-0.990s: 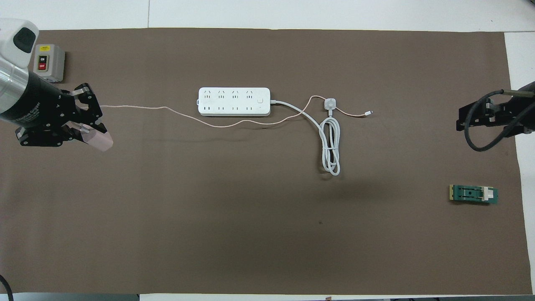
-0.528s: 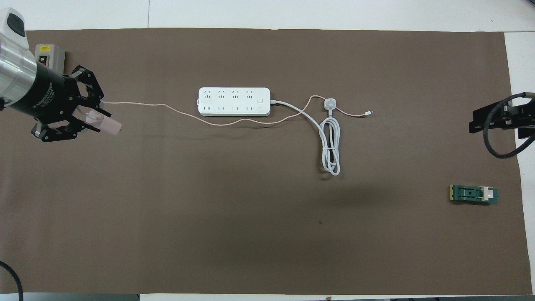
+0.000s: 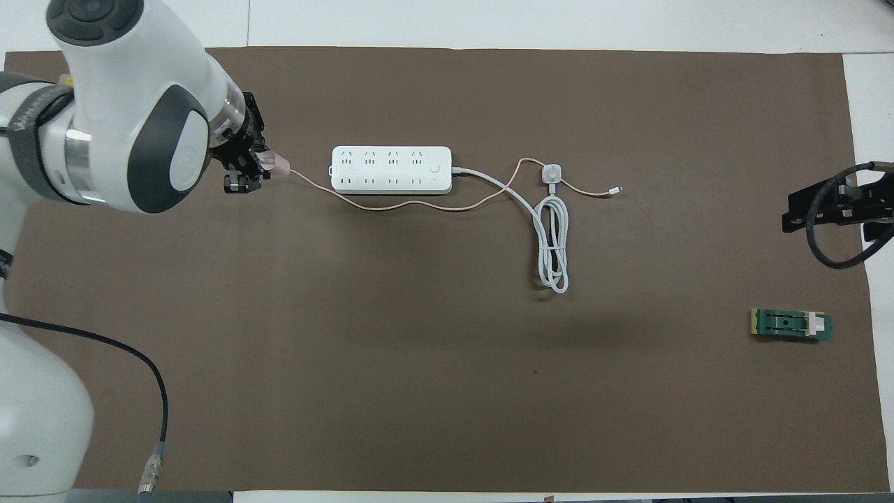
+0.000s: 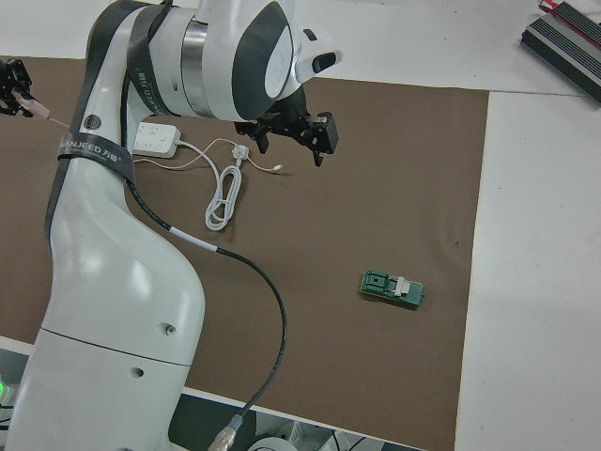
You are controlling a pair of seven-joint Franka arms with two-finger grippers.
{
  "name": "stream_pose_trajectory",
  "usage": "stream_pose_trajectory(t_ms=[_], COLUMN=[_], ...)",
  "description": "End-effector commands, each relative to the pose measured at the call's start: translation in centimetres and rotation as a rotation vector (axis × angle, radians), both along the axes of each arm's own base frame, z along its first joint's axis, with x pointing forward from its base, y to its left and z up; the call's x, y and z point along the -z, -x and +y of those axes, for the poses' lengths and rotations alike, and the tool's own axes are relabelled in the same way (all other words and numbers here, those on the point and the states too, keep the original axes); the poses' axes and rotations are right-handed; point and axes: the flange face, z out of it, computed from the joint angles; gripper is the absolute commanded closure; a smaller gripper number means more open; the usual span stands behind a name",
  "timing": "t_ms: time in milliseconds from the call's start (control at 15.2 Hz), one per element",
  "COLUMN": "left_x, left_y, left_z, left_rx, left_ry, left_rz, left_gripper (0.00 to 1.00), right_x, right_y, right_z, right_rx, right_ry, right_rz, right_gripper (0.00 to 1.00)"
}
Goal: Plug charger into power strip
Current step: 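Bring the charger to the socket nearest the left gripper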
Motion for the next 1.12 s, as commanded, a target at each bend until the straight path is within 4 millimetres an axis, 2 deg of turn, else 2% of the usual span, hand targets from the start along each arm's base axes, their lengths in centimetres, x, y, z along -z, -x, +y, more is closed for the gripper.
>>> stream_pose_trajectory(t_ms=[0, 462, 660, 792, 1056], left_x=[2.9, 7.5, 7.6, 8.1, 8.2], left_y=[-1.0, -2.2, -1.7, -0.9, -0.7], left_z=[-1.6, -5.6, -6.7, -8.1, -8.5], left_rx=[-0.097, -0.170, -0.184, -0.182, -0.180], left_ry=[-0.050, -0.097, -0.096, -0.105, -0.108], left_rz=[-0.035, -0.065, -0.067, -0.057, -0.051], left_gripper=[1.00, 1.00, 1.00, 1.00, 1.00], right_x=[-0.1, -0.1, -0.1, -0.1, -0.1], right_y=[0.5, 0.5, 0.5, 0.5, 0.5], right_z=[-0.3, -0.4, -0.3, -0.3, -0.3], right_rx=[-0.019, -0.017, -0.019, -0.019, -0.019], right_ry=[-0.004, -0.004, -0.004, -0.004, -0.004], right_rz=[0.007, 0.007, 0.007, 0.007, 0.007], right_gripper=[0.00, 0.00, 0.00, 0.00, 0.00])
